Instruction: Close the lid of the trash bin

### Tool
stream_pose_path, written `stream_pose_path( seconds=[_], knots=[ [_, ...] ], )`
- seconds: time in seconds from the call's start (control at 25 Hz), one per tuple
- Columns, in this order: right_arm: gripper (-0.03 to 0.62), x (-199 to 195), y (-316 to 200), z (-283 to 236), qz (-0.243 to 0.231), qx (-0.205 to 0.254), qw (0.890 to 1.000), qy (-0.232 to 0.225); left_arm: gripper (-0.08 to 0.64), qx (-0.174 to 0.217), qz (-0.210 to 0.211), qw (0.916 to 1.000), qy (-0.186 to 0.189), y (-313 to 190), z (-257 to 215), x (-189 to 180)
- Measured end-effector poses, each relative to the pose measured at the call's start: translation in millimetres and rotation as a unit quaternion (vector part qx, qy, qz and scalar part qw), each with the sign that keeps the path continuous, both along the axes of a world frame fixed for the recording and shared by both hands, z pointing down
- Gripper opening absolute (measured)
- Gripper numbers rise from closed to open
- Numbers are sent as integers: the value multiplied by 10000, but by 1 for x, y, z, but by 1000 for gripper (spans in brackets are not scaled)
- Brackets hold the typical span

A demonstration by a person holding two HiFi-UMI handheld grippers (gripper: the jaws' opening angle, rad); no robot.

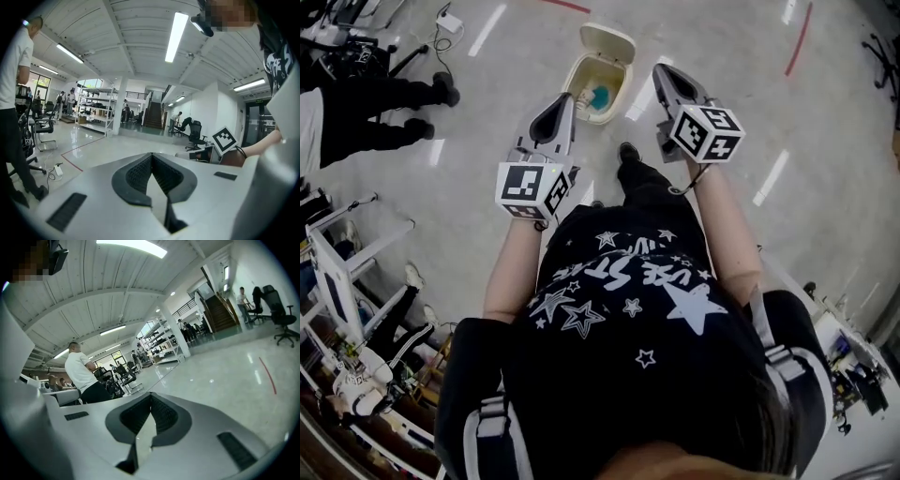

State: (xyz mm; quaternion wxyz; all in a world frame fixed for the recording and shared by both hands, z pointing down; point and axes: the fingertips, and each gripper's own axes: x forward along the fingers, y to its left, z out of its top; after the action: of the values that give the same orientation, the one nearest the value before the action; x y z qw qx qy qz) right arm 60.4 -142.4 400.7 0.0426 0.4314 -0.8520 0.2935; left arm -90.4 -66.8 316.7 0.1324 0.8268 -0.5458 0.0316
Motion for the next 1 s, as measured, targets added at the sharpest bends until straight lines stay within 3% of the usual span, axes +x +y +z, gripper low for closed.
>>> stream_pose_path(
  seconds=[0.48, 1.0],
  knots=[
    [6, 22, -71, 59, -201, -461, 9982, 328, 11, -99, 99, 9997, -176, -82, 28, 30],
    [6, -27, -126, 137, -136, -907, 9937, 640, 11, -609, 344, 9975, -15, -146, 109, -12]
  ],
)
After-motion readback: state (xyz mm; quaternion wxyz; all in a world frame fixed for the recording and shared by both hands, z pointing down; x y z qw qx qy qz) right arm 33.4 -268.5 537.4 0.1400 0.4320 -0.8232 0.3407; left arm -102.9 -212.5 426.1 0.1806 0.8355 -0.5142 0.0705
